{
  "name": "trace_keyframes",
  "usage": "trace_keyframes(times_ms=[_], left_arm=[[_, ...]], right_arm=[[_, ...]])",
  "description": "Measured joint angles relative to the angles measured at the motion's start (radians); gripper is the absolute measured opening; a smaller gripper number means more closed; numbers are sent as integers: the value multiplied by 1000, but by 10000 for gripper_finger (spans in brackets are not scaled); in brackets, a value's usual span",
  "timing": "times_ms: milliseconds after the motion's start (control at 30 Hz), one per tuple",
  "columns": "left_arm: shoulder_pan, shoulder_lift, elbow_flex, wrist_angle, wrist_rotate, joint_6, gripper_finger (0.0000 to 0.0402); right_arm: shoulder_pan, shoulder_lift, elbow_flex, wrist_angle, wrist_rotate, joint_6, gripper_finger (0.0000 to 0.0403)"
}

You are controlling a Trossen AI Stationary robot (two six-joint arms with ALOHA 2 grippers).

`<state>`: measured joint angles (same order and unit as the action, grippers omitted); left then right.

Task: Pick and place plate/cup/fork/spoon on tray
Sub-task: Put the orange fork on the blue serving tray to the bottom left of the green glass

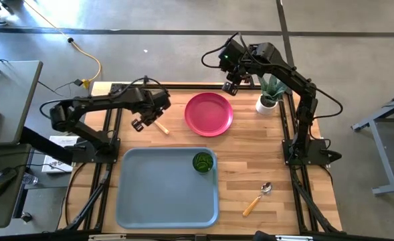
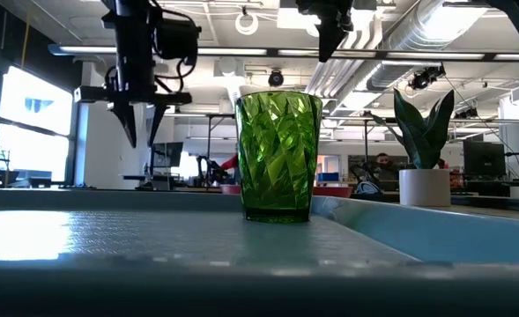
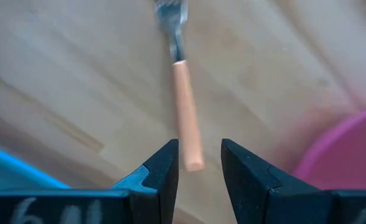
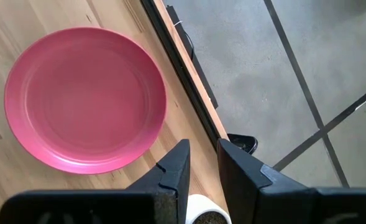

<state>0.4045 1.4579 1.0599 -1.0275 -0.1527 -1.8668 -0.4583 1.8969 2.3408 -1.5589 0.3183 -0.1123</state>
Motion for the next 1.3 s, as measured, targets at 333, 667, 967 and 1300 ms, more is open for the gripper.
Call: trace_keyframes(times_ms=[333, 667, 967, 1300], left_arm=[[-28, 135, 0, 5, 19, -27, 108], [-27, 214, 0, 93, 38, -61, 108], [-26, 253, 0, 102, 48, -97, 108], [-9, 252, 0, 101, 34, -90, 108]], right_arm=[[0, 0, 0, 0, -27, 6, 74], [0, 0, 0, 0, -39, 7, 74], [0, 0, 0, 0, -39, 7, 74], [0, 0, 0, 0, -40, 7, 74]])
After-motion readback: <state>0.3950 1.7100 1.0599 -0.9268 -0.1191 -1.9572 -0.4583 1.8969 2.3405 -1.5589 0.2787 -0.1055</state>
